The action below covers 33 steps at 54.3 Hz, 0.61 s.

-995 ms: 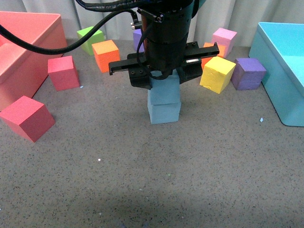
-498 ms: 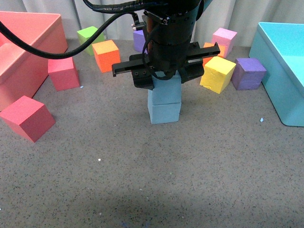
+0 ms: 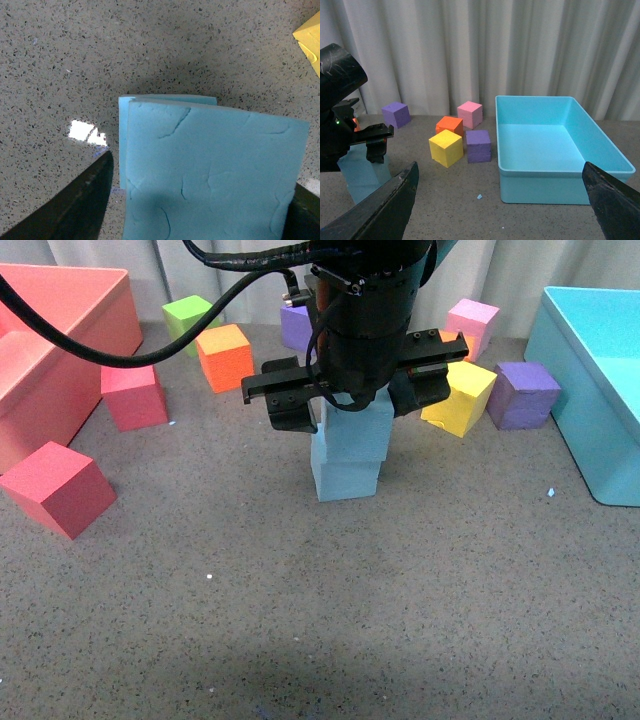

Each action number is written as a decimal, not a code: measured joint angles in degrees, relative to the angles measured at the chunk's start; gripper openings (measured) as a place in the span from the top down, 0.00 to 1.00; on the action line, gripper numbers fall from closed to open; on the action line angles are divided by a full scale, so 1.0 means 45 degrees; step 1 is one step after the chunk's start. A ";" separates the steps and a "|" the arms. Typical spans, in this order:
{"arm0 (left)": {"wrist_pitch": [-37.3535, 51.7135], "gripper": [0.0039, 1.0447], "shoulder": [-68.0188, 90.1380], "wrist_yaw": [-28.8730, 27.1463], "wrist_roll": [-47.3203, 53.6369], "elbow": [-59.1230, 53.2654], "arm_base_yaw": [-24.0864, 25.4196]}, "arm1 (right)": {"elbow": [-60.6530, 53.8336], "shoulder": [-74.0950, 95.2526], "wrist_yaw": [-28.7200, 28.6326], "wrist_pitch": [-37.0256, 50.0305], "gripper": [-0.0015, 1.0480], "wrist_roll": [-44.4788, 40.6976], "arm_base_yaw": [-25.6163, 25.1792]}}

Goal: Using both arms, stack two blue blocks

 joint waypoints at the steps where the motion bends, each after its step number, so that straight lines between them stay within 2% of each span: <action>1: -0.0005 0.23 0.0000 0.0000 0.0000 0.0005 0.0000 | 0.0000 0.0000 -0.0005 0.0000 0.09 0.0005 0.0000; 8: -0.0010 0.05 0.0000 -0.0005 0.0063 0.0039 0.0000 | 0.0000 0.0000 0.0000 0.0000 0.09 0.0000 0.0000; 19: 0.0408 0.06 -0.0466 -0.0087 0.0097 -0.0461 0.0005 | 0.0000 0.0000 0.0000 0.0000 0.09 0.0005 0.0000; 27: 0.1486 0.06 -0.2006 0.0058 0.0491 -0.1885 0.0010 | 0.0000 0.0000 0.0000 0.0000 0.09 0.0005 0.0000; 29: 0.3478 0.11 -0.2535 -0.1044 0.1545 -0.3021 -0.0019 | 0.0000 0.0000 -0.0005 0.0000 0.09 0.0000 0.0000; 31: 0.6844 0.19 -0.3298 -0.2749 0.3390 -0.4998 0.0049 | 0.0000 0.0000 -0.0005 0.0000 0.09 0.0000 0.0000; 33: 0.9462 0.26 -0.3954 -0.3293 0.4901 -0.6790 0.0204 | 0.0000 0.0000 -0.0005 0.0000 0.09 0.0000 0.0000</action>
